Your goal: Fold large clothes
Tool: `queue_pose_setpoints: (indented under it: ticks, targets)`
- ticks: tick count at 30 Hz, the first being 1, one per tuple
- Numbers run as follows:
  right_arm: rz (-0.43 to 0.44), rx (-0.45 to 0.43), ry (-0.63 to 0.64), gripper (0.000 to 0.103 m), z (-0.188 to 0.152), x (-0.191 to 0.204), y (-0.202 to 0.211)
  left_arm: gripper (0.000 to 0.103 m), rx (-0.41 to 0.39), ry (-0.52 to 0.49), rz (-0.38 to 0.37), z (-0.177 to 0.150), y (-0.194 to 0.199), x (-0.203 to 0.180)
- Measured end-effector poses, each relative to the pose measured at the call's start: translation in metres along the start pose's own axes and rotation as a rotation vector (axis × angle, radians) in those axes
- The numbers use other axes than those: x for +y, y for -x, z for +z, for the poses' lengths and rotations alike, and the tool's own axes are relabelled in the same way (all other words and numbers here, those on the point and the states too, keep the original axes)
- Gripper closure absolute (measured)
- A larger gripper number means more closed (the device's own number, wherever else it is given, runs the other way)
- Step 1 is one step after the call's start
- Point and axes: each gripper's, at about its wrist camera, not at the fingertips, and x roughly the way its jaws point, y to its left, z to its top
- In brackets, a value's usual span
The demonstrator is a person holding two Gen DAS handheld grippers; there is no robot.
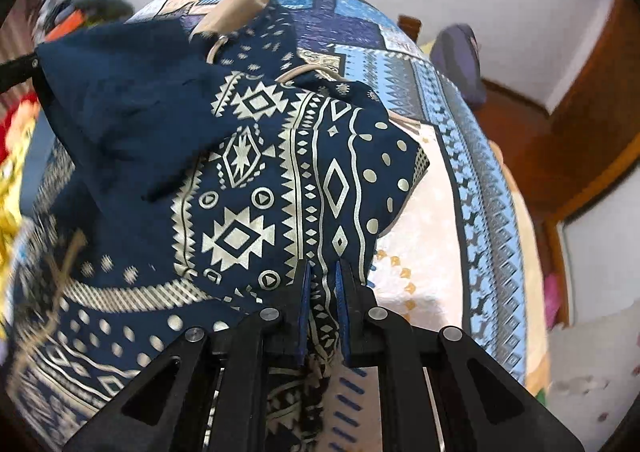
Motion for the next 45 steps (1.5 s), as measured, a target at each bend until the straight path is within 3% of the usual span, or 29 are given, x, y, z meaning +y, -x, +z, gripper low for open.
queue_pose_setpoints:
  ticks: [2, 8, 10, 12, 13, 18, 23, 28, 33, 34, 37, 39, 45]
  targets:
    - [-0.027, 0.003, 0.023, 0.095, -0.004, 0.000, -0.001, 0.095, 0.048, 0.028, -0.004, -0.020, -0.010, 0.014]
    - [-0.028, 0.011, -0.028, 0.094, -0.007, -0.012, -0.002, 0.068, 0.140, 0.051, 0.016, -0.070, -0.033, 0.030]
    - [-0.055, 0.019, -0.040, 0.082, -0.006, -0.013, -0.003, 0.063, 0.147, 0.026, 0.028, -0.078, -0.030, 0.026]
    - [-0.147, 0.007, -0.041, 0.046, -0.007, -0.016, -0.003, 0.056, 0.141, -0.033, 0.051, -0.080, -0.023, 0.018]
    - [-0.163, 0.000, -0.038, 0.038, -0.008, -0.018, -0.002, 0.053, 0.144, -0.078, 0.061, -0.080, -0.019, 0.012]
    - [-0.042, 0.021, -0.132, 0.038, -0.010, -0.037, 0.002, 0.037, 0.099, -0.198, 0.020, -0.074, 0.008, -0.017]
    - [0.064, -0.017, -0.243, 0.037, -0.008, -0.050, 0.021, 0.032, 0.050, -0.236, -0.074, -0.057, 0.016, -0.058]
    - [0.189, -0.036, -0.330, 0.036, -0.012, -0.057, 0.039, 0.032, 0.075, -0.255, -0.151, -0.042, -0.005, -0.100]
    - [0.187, -0.049, -0.312, 0.036, -0.016, -0.054, 0.049, 0.034, 0.091, -0.248, -0.130, -0.035, -0.030, -0.120]
    - [0.180, -0.052, -0.306, 0.036, -0.017, -0.054, 0.051, 0.038, 0.090, -0.246, -0.112, -0.034, -0.034, -0.121]
    - [0.176, -0.058, -0.292, 0.035, -0.019, -0.055, 0.053, 0.065, 0.090, -0.229, -0.072, -0.030, -0.045, -0.119]
    - [0.174, -0.060, -0.293, 0.035, -0.019, -0.056, 0.051, 0.090, 0.098, -0.207, -0.095, -0.028, -0.046, -0.113]
    - [0.163, -0.062, -0.297, 0.035, -0.015, -0.057, 0.046, 0.095, 0.008, -0.091, -0.115, -0.017, -0.010, -0.068]
